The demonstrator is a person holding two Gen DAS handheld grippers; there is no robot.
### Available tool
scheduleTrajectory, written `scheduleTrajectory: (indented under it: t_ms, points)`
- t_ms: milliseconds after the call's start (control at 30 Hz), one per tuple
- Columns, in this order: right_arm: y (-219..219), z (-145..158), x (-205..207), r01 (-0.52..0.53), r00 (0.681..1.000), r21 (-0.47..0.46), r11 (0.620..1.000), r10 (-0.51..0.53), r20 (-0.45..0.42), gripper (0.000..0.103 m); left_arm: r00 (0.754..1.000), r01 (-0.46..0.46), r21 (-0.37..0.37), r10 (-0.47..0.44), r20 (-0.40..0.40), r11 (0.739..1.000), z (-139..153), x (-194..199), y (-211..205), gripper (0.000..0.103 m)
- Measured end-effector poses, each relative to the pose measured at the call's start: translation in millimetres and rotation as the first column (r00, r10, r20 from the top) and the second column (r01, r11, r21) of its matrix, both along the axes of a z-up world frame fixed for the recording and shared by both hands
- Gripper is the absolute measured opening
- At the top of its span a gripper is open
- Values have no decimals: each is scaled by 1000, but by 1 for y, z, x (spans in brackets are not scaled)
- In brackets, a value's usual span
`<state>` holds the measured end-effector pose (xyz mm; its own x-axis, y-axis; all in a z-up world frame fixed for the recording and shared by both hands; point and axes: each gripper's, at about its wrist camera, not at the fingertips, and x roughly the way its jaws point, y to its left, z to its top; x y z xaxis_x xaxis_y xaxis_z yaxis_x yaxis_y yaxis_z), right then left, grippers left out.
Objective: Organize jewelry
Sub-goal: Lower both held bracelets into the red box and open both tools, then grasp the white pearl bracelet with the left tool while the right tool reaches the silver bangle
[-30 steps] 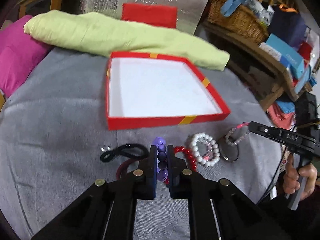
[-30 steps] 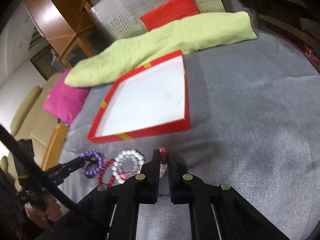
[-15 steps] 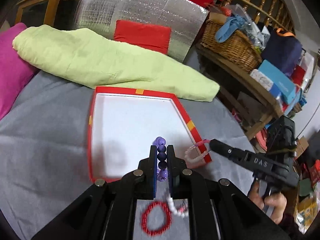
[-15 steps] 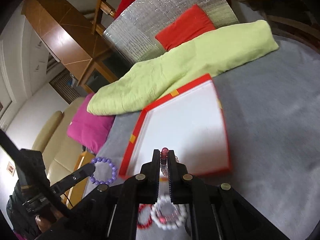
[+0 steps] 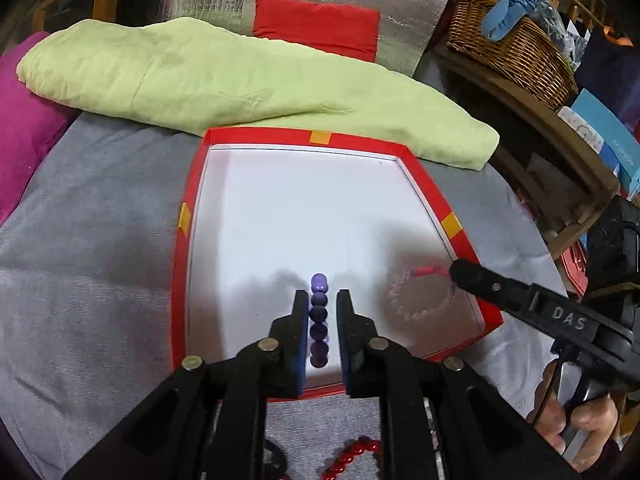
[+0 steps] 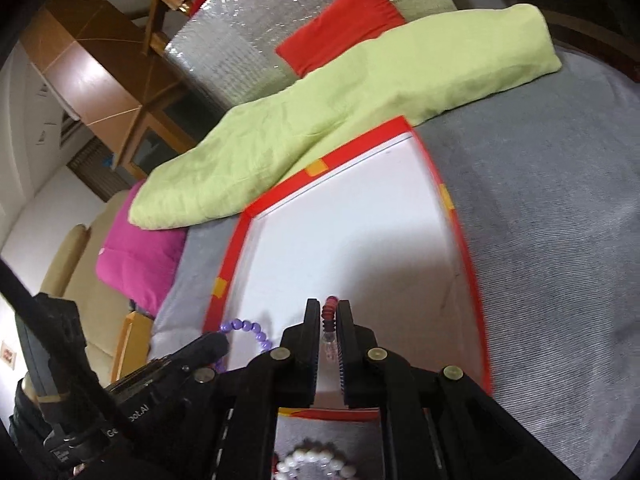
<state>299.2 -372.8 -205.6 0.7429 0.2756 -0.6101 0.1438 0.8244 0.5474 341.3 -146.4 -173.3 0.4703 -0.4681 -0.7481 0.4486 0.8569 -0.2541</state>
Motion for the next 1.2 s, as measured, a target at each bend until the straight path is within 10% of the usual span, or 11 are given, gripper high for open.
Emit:
scheduleTrajectory:
  t_ms: [67, 133, 667, 1200]
  points:
    - [-4, 2, -3, 19, 1000, -8, 1000, -19, -5, 42, 1000, -10, 4, 10, 17, 1000, 3, -3, 5, 47]
    - [-9, 8, -13, 38, 999, -15, 999, -38, 18, 54, 998, -35, 10, 35, 48, 999, 7, -6, 13, 53]
    - [-34, 18, -99, -4, 999, -75, 997, 0, -44, 54, 989, -136, -13, 137, 64, 991, 15, -56, 81, 53]
    - [-25, -13, -124, -69, 983, -80, 994, 54, -177, 41, 1000, 4, 1, -4, 30, 1000, 1, -88, 57, 53]
